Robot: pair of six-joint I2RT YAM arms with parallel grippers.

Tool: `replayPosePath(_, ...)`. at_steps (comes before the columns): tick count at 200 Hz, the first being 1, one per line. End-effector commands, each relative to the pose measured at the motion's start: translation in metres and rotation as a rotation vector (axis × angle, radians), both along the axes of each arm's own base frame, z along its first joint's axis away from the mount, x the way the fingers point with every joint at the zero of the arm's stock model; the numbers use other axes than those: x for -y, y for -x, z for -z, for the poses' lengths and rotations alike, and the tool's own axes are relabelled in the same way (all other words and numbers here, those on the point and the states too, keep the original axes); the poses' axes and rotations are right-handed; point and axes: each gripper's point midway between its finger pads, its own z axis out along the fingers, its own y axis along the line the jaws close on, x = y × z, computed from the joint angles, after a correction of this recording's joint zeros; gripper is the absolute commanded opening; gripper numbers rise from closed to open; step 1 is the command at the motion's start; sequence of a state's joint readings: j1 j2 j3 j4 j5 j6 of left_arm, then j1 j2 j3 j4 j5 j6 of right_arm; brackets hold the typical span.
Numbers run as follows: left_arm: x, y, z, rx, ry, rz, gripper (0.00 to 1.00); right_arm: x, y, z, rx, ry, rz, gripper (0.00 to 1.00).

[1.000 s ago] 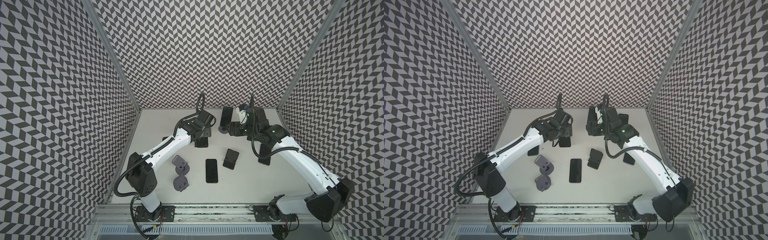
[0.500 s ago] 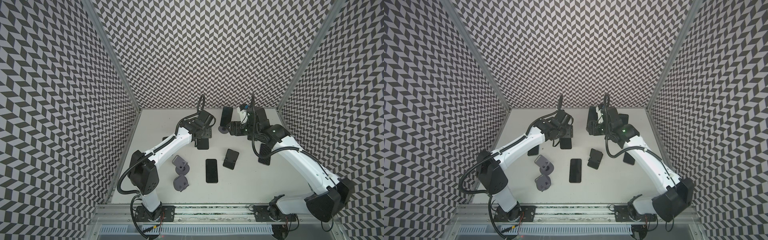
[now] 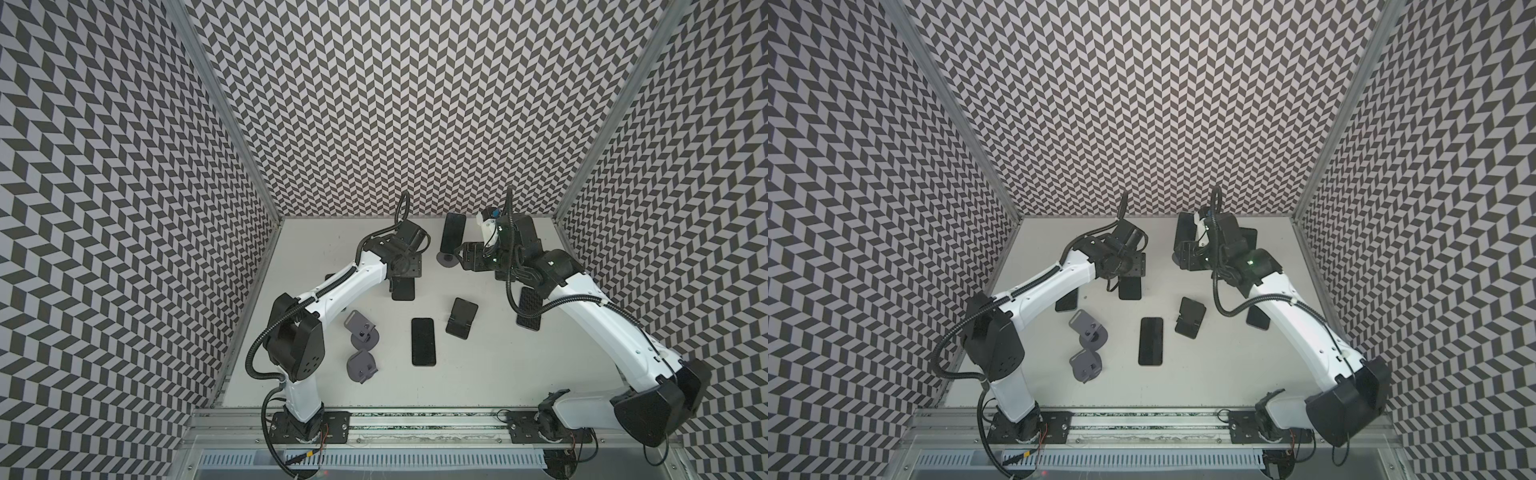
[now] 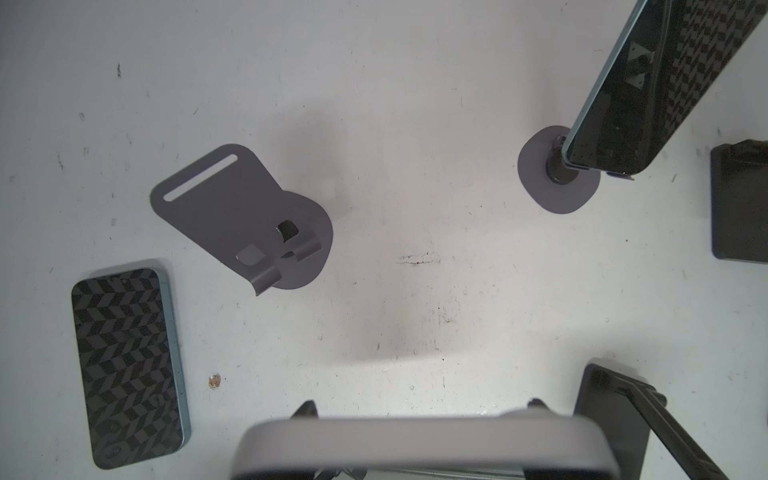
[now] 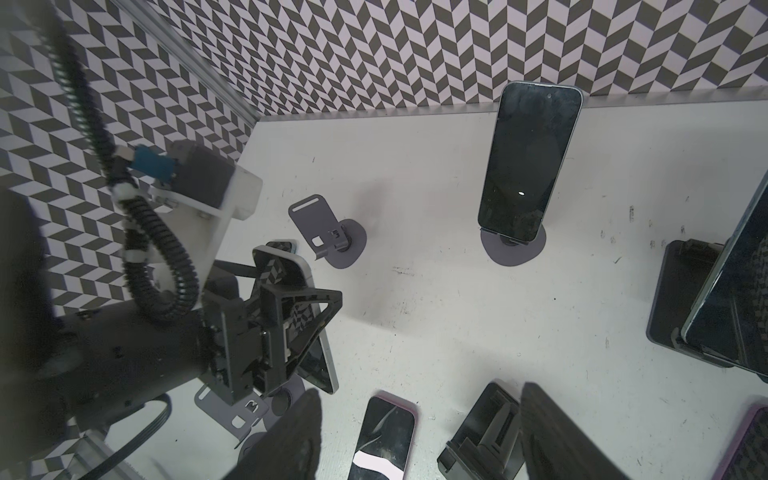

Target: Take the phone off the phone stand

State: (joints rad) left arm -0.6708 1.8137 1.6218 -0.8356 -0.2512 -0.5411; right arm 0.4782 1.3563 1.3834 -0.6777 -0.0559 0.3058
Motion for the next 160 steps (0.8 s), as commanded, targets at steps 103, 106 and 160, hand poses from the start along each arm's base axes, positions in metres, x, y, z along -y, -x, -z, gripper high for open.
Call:
replayPosePath(103, 0.015, -0.015, 0.043, -0.051, -0.014, -0.007, 0.67, -0.012, -0.011, -0.009, 0.019, -0.059, -0.031, 0.73)
replayPosePath(106, 0.016, -0.016, 0.044, -0.051, -0.015, -0.004, 0.67, -0.012, -0.011, -0.009, 0.018, -0.06, -0.032, 0.73)
replayPosePath(160, 0.019, -0.02, 0.056, -0.06, -0.041, 0.018, 0.67, -0.021, -0.018, -0.016, 0.02, -0.074, -0.057, 0.73)
